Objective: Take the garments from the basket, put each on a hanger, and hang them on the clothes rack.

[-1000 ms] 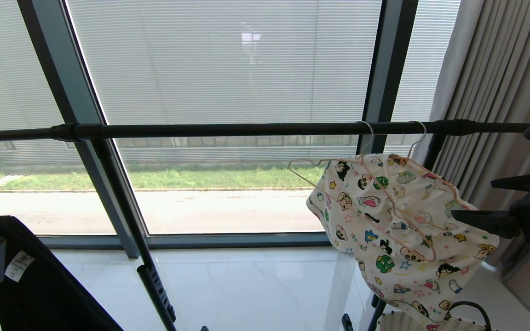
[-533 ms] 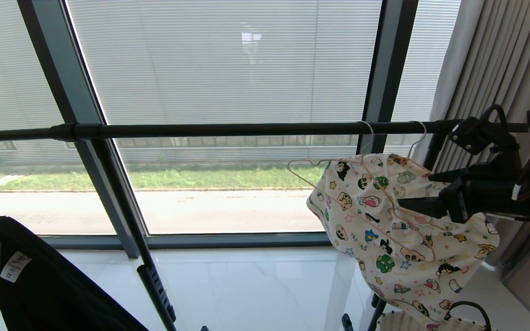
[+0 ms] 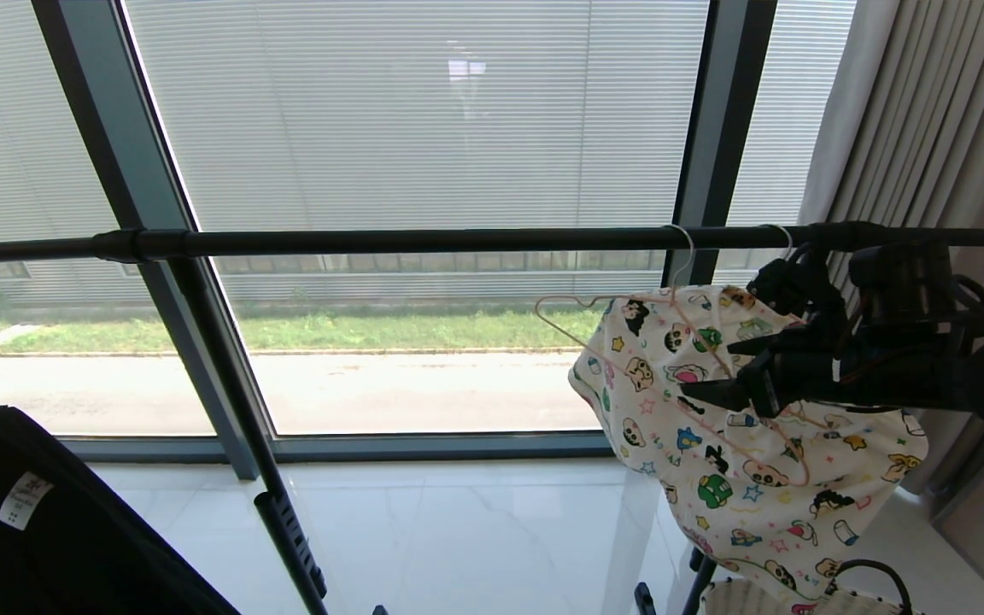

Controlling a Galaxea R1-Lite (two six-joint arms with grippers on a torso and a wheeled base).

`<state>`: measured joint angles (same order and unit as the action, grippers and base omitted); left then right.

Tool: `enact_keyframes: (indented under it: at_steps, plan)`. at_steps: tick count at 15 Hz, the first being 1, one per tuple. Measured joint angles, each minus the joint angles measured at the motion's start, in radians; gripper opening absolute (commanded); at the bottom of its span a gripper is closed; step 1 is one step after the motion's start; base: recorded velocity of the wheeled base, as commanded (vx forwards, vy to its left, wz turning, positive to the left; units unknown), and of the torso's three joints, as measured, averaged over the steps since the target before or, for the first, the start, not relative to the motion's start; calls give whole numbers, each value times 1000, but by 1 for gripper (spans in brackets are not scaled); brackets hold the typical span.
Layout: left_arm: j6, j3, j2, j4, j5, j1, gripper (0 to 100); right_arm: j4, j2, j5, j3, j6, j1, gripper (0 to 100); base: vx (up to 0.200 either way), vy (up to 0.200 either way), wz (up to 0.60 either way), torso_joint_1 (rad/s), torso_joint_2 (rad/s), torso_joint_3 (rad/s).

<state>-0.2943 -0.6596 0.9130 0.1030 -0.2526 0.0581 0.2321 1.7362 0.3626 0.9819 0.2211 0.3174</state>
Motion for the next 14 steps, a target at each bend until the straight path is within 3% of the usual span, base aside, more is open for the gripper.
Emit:
enact_keyframes:
  at_steps: [7,14]
  plan:
    - [-7,1,-18,0,0,2,0,56,113,61,46,-5,-14,100,0,0,0,0,0,0]
    - [-7,1,-21,0,0,2,0,57,161,64,47,-6,-21,100,0,0,0,0,0,0]
